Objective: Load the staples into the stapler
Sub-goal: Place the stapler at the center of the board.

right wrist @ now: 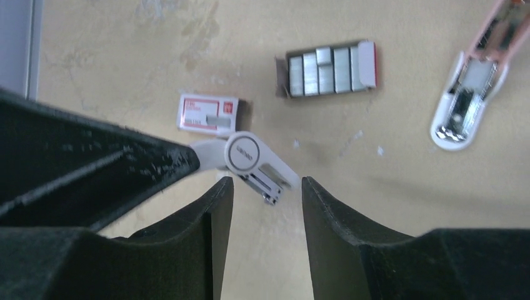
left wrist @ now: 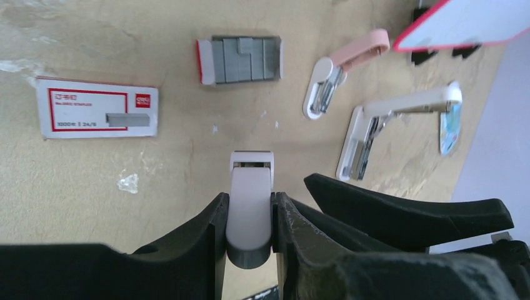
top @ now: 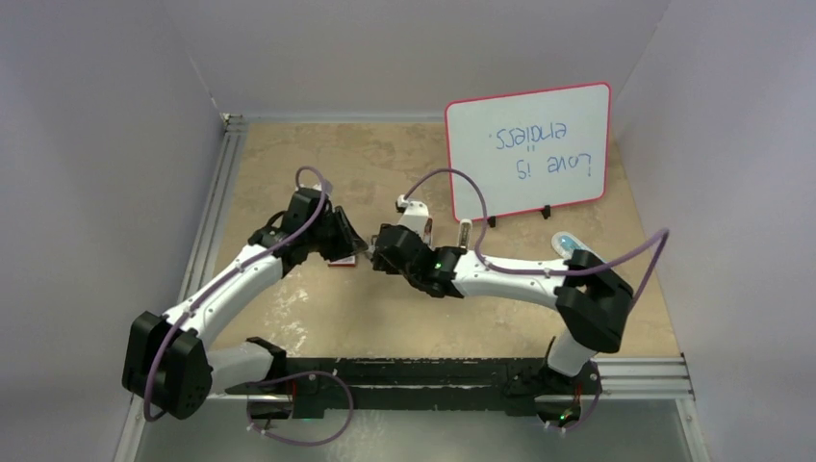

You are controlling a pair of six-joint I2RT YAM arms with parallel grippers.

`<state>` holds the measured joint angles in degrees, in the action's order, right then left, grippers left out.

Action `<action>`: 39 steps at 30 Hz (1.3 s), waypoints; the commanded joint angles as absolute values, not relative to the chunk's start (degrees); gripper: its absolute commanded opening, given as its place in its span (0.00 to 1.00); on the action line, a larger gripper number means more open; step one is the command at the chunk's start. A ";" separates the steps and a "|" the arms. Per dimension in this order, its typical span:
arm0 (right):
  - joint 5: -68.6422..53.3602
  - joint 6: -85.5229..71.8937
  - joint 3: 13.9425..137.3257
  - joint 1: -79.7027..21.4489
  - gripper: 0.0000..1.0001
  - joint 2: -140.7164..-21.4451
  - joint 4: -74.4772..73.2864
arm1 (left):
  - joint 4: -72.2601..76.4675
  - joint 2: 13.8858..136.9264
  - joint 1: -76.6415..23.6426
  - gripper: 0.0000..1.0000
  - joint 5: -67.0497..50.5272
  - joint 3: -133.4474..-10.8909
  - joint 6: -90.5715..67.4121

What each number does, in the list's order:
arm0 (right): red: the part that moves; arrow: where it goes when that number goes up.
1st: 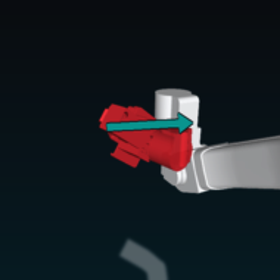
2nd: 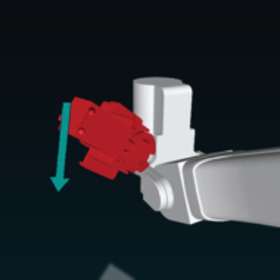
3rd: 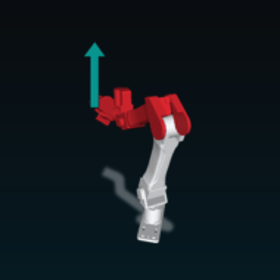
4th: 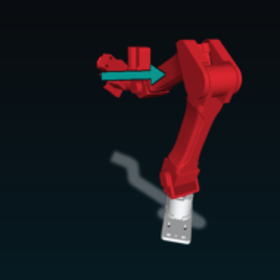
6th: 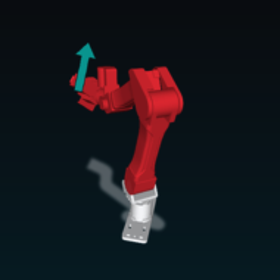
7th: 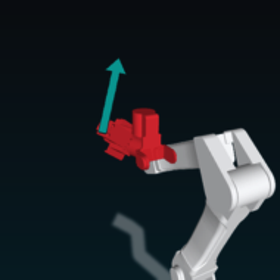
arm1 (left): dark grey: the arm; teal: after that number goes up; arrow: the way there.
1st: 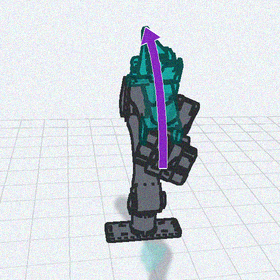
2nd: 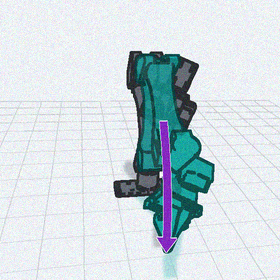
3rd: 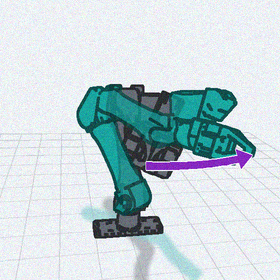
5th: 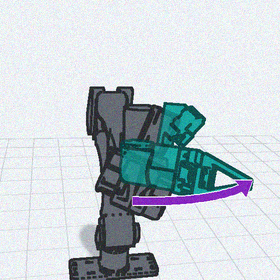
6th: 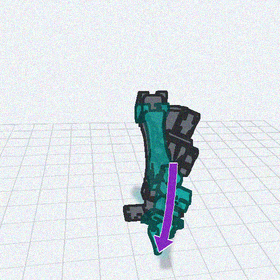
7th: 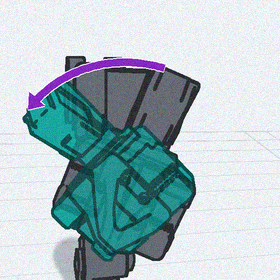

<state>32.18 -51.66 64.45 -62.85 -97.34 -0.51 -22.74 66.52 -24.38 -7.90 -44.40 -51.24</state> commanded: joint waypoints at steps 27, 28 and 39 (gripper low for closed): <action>12.50 -45.92 48.21 -60.59 0.47 -89.10 11.70 | -44.71 92.37 -28.73 0.13 -16.47 -65.90 -31.14; 13.59 -45.91 48.53 -60.64 0.47 -89.58 11.55 | -44.59 92.76 -28.73 0.16 -16.50 -66.18 -31.05; 13.68 -42.88 46.63 -60.58 0.48 -89.71 14.70 | -42.11 92.07 -28.72 0.50 -17.03 -68.98 -29.73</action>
